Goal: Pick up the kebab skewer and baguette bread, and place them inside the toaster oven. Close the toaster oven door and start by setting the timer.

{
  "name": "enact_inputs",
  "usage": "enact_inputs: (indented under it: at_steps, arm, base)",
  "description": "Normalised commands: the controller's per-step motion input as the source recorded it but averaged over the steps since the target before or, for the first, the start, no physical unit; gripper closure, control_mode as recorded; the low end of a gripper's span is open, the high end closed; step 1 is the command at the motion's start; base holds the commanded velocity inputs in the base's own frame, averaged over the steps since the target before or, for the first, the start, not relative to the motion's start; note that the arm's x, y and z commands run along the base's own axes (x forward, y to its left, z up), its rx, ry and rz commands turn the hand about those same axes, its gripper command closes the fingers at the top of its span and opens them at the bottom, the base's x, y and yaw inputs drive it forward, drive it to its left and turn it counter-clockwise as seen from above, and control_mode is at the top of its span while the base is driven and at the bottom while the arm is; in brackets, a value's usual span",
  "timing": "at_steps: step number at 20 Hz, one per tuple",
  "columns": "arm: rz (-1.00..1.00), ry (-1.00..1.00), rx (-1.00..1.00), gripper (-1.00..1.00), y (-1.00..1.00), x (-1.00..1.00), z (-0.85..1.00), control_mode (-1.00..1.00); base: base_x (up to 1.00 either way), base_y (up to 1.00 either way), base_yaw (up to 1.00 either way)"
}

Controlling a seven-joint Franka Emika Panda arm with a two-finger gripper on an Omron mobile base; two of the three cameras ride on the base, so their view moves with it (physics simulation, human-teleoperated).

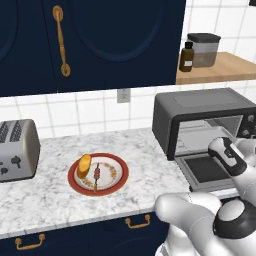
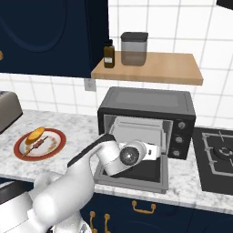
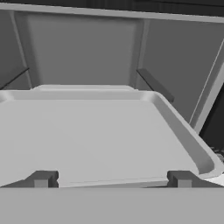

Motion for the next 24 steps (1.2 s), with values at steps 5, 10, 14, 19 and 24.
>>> enact_inputs:
  at_steps: [5,10,14,19,24]
  arm:
    - [0.0,0.03,0.0,-1.0,0.0,-0.08,0.46,-1.0]
    - [0.0,0.21,0.0,-1.0,0.15,-0.44,0.47,-1.0]
    - [0.0,0.38,0.0,-1.0,0.41,-0.43,0.11,-1.0]
    - [0.0,0.31,0.0,-1.0,0.49,-0.17,0.11,-1.0]
    - [0.0,0.25,0.02,-1.0,0.94,-0.04,0.0,-1.0]
  base:
    - [0.0,0.0,0.0]
    - [0.0,0.0,0.0]
    - [0.0,0.0,0.0]
    - [0.0,0.0,0.0]
    - [0.0,0.0,0.0]
